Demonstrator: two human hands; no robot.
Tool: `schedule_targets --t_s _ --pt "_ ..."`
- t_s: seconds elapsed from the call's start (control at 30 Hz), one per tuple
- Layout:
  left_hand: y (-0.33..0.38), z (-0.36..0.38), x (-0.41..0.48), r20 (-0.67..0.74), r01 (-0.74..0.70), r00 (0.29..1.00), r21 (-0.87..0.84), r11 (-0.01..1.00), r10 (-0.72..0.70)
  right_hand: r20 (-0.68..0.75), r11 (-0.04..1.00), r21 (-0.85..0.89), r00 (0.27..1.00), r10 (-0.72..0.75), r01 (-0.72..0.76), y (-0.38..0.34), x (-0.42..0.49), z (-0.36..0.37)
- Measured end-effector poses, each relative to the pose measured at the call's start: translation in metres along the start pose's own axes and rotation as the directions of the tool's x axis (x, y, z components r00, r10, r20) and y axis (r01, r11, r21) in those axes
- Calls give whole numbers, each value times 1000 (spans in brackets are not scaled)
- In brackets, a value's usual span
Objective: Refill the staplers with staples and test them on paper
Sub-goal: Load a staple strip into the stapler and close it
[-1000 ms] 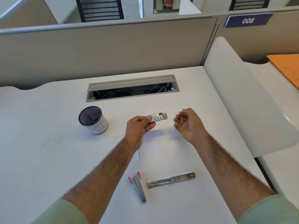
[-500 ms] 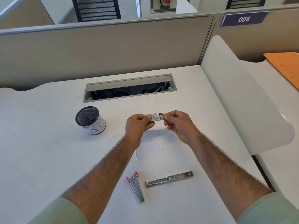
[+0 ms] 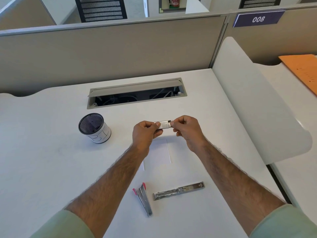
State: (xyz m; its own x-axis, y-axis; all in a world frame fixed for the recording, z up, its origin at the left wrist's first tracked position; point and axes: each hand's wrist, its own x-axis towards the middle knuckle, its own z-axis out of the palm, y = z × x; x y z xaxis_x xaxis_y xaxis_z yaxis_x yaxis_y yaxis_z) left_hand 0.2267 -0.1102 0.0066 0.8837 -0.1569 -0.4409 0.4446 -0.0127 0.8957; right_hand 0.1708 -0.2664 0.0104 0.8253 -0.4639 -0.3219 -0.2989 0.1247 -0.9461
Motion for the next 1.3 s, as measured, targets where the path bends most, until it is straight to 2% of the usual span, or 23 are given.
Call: schedule_targets --t_s 0.63,1.07,1.3 --pt "-3 5 8 -2 6 1000 -61 998 -6 -98 999 36 995 9 -5 6 3 6" --pt "1 29 24 15 11 1000 14 1000 -12 -153 994 84 985 76 -64 9 16 4" --pt "-1 51 58 -28 -27 999 162 986 32 -205 990 81 970 131 -117 -1 45 -2"
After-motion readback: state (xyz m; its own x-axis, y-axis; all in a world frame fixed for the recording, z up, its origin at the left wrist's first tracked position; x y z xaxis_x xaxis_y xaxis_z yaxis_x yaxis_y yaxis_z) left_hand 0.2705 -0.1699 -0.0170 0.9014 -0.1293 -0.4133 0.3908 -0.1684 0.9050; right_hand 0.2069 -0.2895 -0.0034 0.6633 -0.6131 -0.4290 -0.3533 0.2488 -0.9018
